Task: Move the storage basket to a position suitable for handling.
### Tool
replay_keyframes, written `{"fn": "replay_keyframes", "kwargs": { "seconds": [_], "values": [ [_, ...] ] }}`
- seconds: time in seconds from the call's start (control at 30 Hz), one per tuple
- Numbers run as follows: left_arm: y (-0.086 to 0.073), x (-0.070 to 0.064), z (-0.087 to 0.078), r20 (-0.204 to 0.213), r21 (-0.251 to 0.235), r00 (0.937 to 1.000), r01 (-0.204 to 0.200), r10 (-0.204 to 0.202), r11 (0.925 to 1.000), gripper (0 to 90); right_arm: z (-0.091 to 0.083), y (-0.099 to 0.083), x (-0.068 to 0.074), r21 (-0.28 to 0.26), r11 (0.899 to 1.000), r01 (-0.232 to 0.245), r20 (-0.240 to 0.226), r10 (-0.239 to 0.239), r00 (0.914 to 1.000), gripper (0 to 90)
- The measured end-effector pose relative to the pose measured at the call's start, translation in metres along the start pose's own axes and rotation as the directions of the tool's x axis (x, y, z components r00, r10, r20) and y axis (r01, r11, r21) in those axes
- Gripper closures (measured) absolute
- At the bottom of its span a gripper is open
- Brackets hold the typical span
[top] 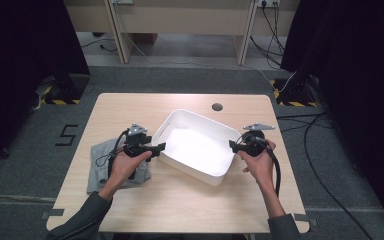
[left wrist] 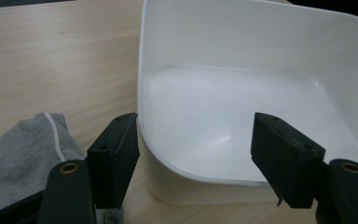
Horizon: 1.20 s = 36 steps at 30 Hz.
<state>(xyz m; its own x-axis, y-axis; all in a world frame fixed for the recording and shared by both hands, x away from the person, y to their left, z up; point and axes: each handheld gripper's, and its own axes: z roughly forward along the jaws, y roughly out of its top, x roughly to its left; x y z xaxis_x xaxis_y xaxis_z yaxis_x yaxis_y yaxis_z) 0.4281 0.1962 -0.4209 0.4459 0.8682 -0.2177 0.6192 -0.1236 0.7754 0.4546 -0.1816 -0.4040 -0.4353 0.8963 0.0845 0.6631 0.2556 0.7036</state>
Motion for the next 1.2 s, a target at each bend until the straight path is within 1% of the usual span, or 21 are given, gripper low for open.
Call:
{"fn": "replay_keyframes", "kwargs": {
  "seconds": [0.03, 0.1, 0.13, 0.2, 0.3, 0.33, 0.37, 0.4, 0.43, 0.5, 0.53, 0.6, 0.63, 0.7, 0.77, 0.83, 0.87, 0.97, 1.03, 1.13, 1.2],
  "values": [
    [-0.001, 0.001, 0.003, 0.002, 0.01, 1.0, 0.002, -0.003, 0.9999, 34.8, -0.002, -0.004, 0.003, 0.004, 1.0, -0.002, -0.011, 0.002, 0.9999, 40.7],
    [-0.004, 0.002, 0.007, 0.0, 0.029, 1.0, -0.003, 0.003, 0.9996, 37.4, -0.006, -0.017, 0.011, 0.031, 1.0, -0.006, -0.046, 0.008, 0.9989, 41.4],
    [-0.005, 0.002, 0.007, 0.001, 0.024, 1.0, 0.007, -0.007, 0.9997, 37.9, -0.006, -0.021, 0.014, 0.044, 0.999, -0.017, -0.073, 0.021, 0.9971, 40.3],
    [-0.006, 0.002, 0.006, 0.006, 0.025, 0.9999, 0.015, -0.015, 0.9996, 38.0, -0.005, -0.027, 0.017, 0.056, 0.997, -0.048, -0.091, 0.053, 0.9944, 39.2],
    [-0.01, -0.003, 0.002, 0.011, 0.034, 0.9998, 0.014, -0.014, 0.9993, 36.8, -0.002, -0.026, 0.018, 0.059, 0.998, -0.03, -0.067, 0.034, 0.9972, 42.0],
    [-0.011, -0.005, 0.0, 0.014, 0.042, 0.9999, 0.004, -0.004, 0.9991, 36.5, -0.001, -0.024, 0.018, 0.061, 0.998, -0.021, -0.054, 0.025, 0.9982, 43.5],
    [-0.011, -0.005, 0.0, 0.014, 0.042, 0.9999, 0.004, -0.004, 0.9991, 36.4, -0.001, -0.024, 0.018, 0.061, 0.998, -0.021, -0.054, 0.025, 0.9982, 43.5],
    [-0.014, -0.009, -0.003, 0.022, 0.049, 0.9997, -0.012, 0.011, 0.9987, 36.4, 0.001, -0.023, 0.018, 0.064, 0.998, -0.018, -0.047, 0.021, 0.9987, 43.9],
    [-0.018, -0.012, -0.005, 0.031, 0.051, 0.9992, -0.025, 0.024, 0.9984, 37.5, 0.008, -0.017, 0.016, 0.061, 0.998, 0.0, -0.028, 0.002, 0.9996, 44.7],
    [-0.02, -0.013, -0.005, 0.033, 0.055, 0.9989, -0.035, 0.033, 0.9979, 38.5, 0.011, -0.014, 0.014, 0.057, 0.998, 0.005, -0.029, -0.004, 0.9996, 46.0],
    [-0.022, -0.014, -0.004, 0.029, 0.06, 0.9989, -0.04, 0.038, 0.9974, 38.8, 0.014, -0.011, 0.012, 0.057, 0.998, 0.006, -0.032, -0.004, 0.9995, 48.6],
    [-0.024, -0.014, -0.002, 0.009, 0.054, 0.9986, -0.052, 0.051, 0.9972, 40.8, 0.019, -0.004, 0.009, 0.056, 0.998, 0.028, -0.034, -0.026, 0.9991, 56.4],
    [-0.024, -0.013, -0.001, 0.009, 0.052, 0.9989, -0.047, 0.046, 0.9976, 42.9, 0.02, -0.002, 0.008, 0.056, 0.998, 0.035, -0.036, -0.033, 0.9988, 57.2],
    [-0.022, -0.012, 0.0, 0.008, 0.045, 0.9997, -0.023, 0.023, 0.9987, 45.3, 0.022, 0.002, 0.007, 0.065, 0.997, 0.05, -0.019, -0.049, 0.9986, 59.4],
    [-0.018, -0.012, 0.005, -0.017, 0.047, 0.9992, -0.035, 0.036, 0.9983, 46.2, 0.024, 0.004, 0.007, 0.064, 0.997, 0.05, -0.018, -0.049, 0.9987, 60.8],
    [-0.014, -0.011, 0.009, -0.034, 0.047, 0.9989, -0.029, 0.031, 0.9985, 46.6, 0.026, 0.007, 0.005, 0.065, 0.997, 0.039, -0.019, -0.038, 0.9991, 61.9],
    [-0.012, -0.011, 0.011, -0.037, 0.048, 0.9988, -0.031, 0.033, 0.9984, 47.3, 0.027, 0.008, 0.004, 0.064, 0.997, 0.039, -0.016, -0.038, 0.9991, 62.1],
    [-0.005, -0.008, 0.018, -0.04, 0.053, 0.9991, -0.015, 0.017, 0.9985, 48.0, 0.029, 0.01, 0.003, 0.067, 0.997, 0.037, 0.001, -0.037, 0.9993, 62.0],
    [-0.002, -0.007, 0.022, -0.05, 0.057, 0.9985, -0.018, 0.021, 0.9982, 48.4, 0.03, 0.011, 0.001, 0.059, 0.998, 0.027, 0.005, -0.027, 0.9996, 61.8],
    [0.002, -0.007, 0.026, -0.064, 0.064, 0.9975, -0.025, 0.029, 0.9976, 48.5, 0.032, 0.012, 0.0, 0.056, 0.998, 0.029, 0.014, -0.03, 0.9995, 61.7],
    [0.004, -0.006, 0.028, -0.066, 0.062, 0.9977, -0.013, 0.018, 0.998, 48.6, 0.033, 0.013, 0.0, 0.055, 0.998, 0.033, 0.023, -0.034, 0.9992, 61.8]
  ]
}}
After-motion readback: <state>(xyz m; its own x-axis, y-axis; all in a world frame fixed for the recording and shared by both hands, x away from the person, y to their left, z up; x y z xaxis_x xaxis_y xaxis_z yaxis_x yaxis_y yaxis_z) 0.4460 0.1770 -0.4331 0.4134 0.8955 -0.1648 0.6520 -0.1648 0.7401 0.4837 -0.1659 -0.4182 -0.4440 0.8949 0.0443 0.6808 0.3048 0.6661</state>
